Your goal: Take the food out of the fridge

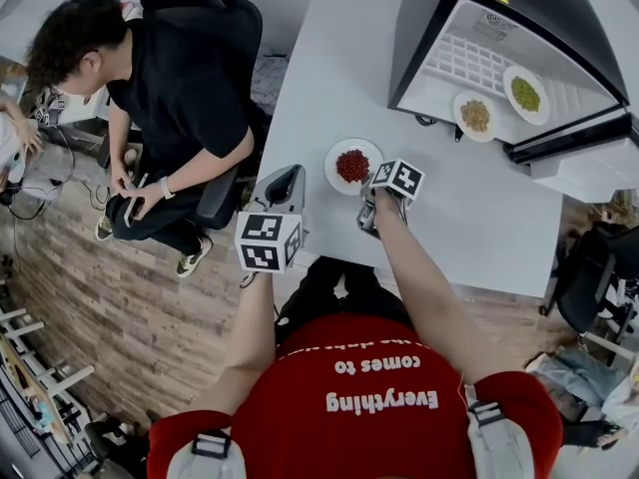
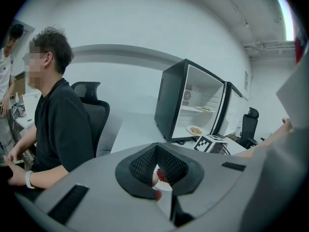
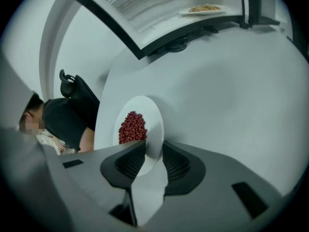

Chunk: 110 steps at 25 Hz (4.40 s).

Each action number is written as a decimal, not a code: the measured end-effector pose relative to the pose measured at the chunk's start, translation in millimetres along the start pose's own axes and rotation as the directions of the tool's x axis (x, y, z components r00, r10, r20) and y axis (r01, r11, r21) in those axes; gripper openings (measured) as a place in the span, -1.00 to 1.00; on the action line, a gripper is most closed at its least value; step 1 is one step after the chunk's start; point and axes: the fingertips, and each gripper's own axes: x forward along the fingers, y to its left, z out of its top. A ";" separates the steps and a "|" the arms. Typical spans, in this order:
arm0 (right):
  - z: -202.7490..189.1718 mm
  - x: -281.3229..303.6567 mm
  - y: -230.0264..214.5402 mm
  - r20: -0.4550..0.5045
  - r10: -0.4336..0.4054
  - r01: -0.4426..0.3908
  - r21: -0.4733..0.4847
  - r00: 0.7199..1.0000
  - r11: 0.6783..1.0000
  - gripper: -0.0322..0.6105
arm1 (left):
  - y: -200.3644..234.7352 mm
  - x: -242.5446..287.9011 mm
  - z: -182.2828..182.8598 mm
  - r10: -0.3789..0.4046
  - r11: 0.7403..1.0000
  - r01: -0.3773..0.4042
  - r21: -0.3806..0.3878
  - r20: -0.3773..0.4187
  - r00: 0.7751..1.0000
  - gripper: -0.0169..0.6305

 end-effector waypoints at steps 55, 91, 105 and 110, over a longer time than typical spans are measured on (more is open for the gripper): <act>37.4 -226.6 89.7 0.454 0.787 -0.833 -0.155 0.417 0.531 -0.86 | -96.8 40.9 43.6 -0.246 0.950 0.240 0.198 0.006 0.969 -0.95; 146.6 -318.1 -63.2 0.773 0.549 -0.769 -0.129 0.317 0.626 -0.85 | -284.3 129.6 81.7 -0.574 0.758 0.562 0.332 -0.070 0.816 -0.95; 242.9 -296.8 -115.9 0.832 0.435 -0.814 0.034 0.345 0.580 -0.45 | -287.8 153.6 85.8 -0.559 0.779 0.553 0.294 -0.073 0.826 -0.95; 277.9 -290.4 -134.3 0.862 0.385 -0.849 0.093 0.330 0.520 -0.41 | -281.5 155.3 82.0 -0.545 0.791 0.543 0.283 -0.079 0.835 -0.95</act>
